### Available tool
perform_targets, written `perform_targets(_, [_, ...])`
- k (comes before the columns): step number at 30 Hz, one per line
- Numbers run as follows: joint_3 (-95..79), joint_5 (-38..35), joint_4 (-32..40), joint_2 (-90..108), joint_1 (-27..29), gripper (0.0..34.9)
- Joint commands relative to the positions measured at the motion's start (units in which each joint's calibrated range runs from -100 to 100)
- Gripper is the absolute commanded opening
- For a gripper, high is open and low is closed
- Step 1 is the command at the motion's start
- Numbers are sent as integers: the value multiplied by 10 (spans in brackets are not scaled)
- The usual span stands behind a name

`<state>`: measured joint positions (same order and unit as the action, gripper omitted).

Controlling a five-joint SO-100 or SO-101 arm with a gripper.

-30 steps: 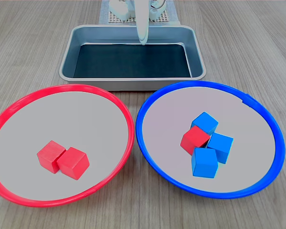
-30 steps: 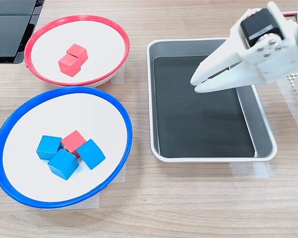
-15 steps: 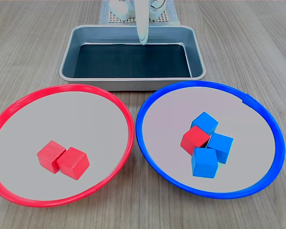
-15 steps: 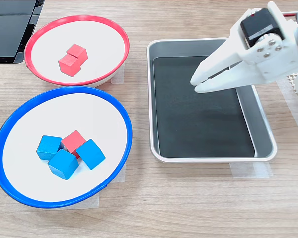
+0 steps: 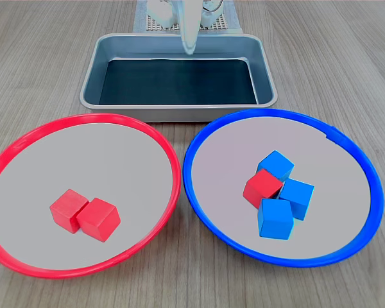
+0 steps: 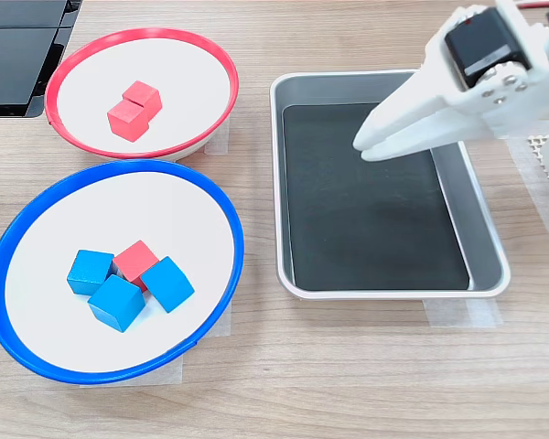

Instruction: Relocate any red block in the blue dish to the red dish, correcting any misplacement.

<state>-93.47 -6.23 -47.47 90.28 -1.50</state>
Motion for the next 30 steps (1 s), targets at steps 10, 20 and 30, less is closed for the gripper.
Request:
perform_targets(10, [507, -132, -70, -496, -16, 3])
perform_targets(20, [799, -162, -58, -813, -23, 3])
perform_targets(30, [922, -143, 5, -971, -35, 3])
